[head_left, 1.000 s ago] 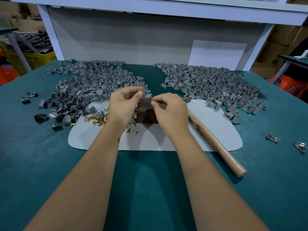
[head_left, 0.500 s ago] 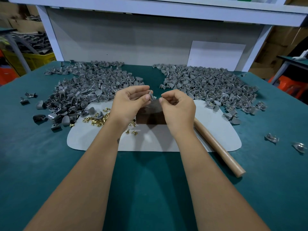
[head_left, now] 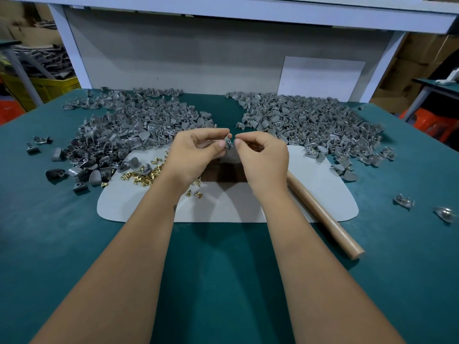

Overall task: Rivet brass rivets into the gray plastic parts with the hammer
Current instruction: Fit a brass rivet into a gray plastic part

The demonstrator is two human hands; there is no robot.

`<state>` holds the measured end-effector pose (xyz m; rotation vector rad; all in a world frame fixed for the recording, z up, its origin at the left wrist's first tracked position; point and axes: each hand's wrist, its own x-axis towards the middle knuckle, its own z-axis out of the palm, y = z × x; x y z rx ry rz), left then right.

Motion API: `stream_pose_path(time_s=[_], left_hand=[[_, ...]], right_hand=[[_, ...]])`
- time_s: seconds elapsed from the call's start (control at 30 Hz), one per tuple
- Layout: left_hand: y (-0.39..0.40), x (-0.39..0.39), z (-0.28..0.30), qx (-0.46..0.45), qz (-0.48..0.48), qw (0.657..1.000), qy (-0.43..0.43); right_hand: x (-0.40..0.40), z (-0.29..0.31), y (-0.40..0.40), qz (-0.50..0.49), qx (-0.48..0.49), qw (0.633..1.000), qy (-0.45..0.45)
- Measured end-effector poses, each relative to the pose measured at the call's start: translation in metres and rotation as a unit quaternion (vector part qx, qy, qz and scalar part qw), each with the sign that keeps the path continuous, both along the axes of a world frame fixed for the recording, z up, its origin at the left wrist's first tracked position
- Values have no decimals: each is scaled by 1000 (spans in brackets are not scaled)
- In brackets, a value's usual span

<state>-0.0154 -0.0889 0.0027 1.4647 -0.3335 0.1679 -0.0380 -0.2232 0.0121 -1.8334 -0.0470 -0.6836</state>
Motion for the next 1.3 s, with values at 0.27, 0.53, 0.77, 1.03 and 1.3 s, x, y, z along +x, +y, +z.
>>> stream_pose_path(time_s=[0.27,0.53,0.77,1.03,1.3], left_hand=[[1,0,-1,4,-2,1000,-2],[2,0,-2,10,4,1000,3],[2,-3,-1,36,2,999,13],[-1,-6,2,38,22,999,20],[1,-8,5,50,6,999,9]], right_hand=[[1,-2,-1,24,-21,999,9],[3,-4,-2,38,-1,999,26],[5,-8,-1,18,-3,999,47],[6,-10,-2,33,-36,997,54],[8,-9,-6,45,-70,995,54]])
